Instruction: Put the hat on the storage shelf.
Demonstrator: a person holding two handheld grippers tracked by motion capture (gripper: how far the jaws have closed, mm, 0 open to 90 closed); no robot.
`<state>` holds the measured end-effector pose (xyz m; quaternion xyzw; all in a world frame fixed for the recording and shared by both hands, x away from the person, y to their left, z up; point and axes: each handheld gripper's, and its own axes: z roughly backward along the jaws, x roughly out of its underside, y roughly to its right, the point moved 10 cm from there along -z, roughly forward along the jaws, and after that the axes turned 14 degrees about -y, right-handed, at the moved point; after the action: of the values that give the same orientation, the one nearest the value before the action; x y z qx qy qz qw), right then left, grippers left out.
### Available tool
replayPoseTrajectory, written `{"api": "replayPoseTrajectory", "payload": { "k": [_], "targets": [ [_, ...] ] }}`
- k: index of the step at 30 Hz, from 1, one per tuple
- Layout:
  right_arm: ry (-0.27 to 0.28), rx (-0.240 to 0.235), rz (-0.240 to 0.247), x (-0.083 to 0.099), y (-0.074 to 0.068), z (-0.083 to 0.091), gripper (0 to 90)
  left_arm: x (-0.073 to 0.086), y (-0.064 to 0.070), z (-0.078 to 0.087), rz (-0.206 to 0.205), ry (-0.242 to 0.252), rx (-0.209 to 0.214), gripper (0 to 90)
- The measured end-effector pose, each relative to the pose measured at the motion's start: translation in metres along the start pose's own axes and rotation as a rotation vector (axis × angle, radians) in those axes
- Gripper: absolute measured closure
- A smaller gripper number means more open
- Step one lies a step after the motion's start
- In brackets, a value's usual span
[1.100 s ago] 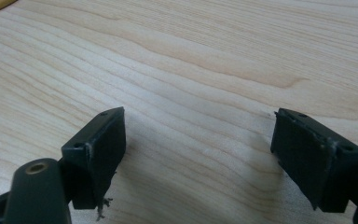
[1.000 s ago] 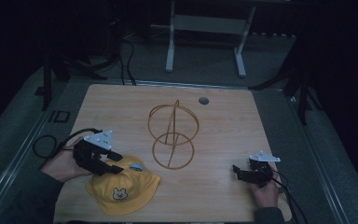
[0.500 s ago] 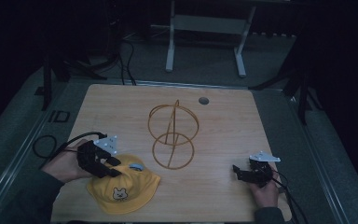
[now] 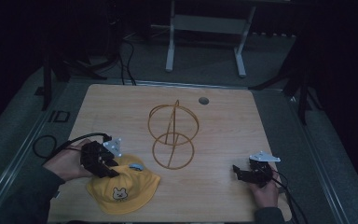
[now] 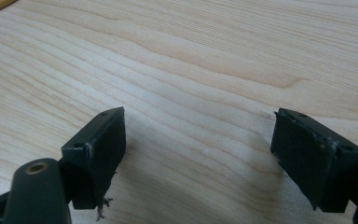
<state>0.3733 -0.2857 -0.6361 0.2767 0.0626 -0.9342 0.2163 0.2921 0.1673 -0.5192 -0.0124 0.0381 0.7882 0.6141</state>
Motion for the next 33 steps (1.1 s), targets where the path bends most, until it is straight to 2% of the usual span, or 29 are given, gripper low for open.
{"api": "replayPoseTrajectory", "payload": {
  "k": [5, 12, 17, 33],
  "targets": [
    [0.0, 0.0, -0.001, 0.0, 0.0, 0.0, 17.8, 0.001, -0.001, 0.0, -0.015, -0.03, -0.012, 72.4],
    [0.0, 0.0, 0.0, 0.0, 0.0, 0.0, 17.9, 0.005, -0.004, 0.0, -0.008, -0.045, -0.032, 78.1],
    [0.0, 0.0, 0.0, 0.0, 0.0, 0.0, 17.9, 0.008, -0.011, 0.002, 0.011, -0.047, -0.048, 79.0],
    [0.0, 0.0, 0.0, 0.0, 0.0, 0.0, 17.9, 0.012, -0.024, 0.011, 0.049, -0.041, -0.054, 79.5]
  ]
}}
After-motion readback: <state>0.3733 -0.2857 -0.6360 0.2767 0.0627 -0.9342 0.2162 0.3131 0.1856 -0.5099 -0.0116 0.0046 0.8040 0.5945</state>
